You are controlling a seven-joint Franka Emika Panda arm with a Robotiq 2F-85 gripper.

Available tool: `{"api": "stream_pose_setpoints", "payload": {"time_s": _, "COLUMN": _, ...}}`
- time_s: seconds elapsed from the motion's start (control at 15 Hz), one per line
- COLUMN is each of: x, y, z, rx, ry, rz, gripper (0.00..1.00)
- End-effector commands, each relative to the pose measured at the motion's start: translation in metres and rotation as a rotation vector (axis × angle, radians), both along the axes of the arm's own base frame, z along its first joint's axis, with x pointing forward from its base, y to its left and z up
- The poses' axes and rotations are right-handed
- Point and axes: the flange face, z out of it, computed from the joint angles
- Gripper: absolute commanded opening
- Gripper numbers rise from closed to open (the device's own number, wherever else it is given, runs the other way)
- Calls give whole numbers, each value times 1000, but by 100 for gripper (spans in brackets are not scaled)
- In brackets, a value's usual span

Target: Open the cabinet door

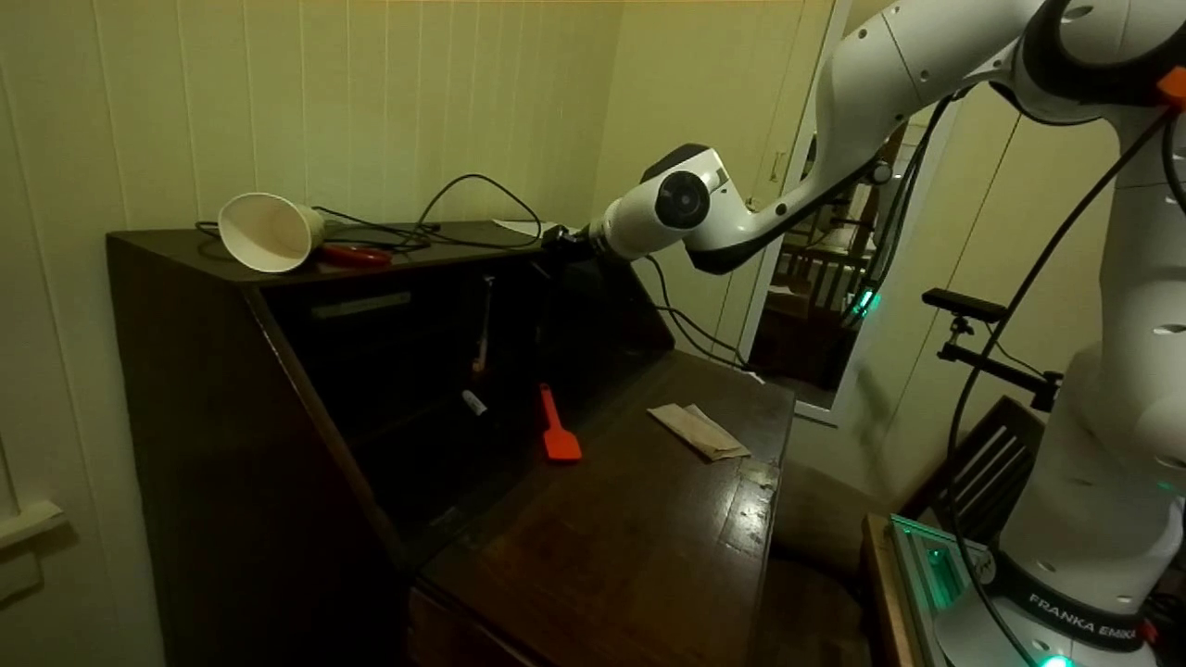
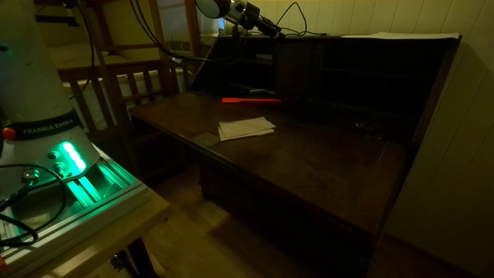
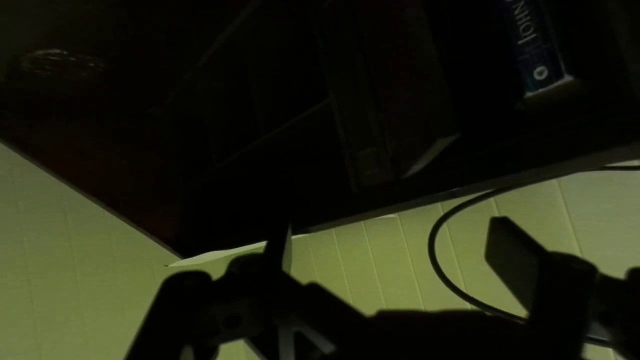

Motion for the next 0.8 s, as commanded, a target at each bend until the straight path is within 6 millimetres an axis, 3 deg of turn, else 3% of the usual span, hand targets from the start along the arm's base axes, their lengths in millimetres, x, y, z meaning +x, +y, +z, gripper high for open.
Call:
{"api": "stream_pose_setpoints", "payload": {"time_s": 0.0, "x": 18, "y": -4, "z": -13, "rx": 44, "ry": 1, "rz": -3, "gripper": 100}}
{"api": "stream_pose_setpoints", "payload": {"time_s": 0.47, "x": 23, "y": 1, "z": -43, "rx": 102, "ry": 87, "rz": 20, "gripper": 100}}
{"api": "stream_pose_setpoints", "payload": {"time_s": 0.73, "x": 18, "y": -20, "z": -59, "rx": 157, "ry": 129, "rz": -145, "gripper": 100}}
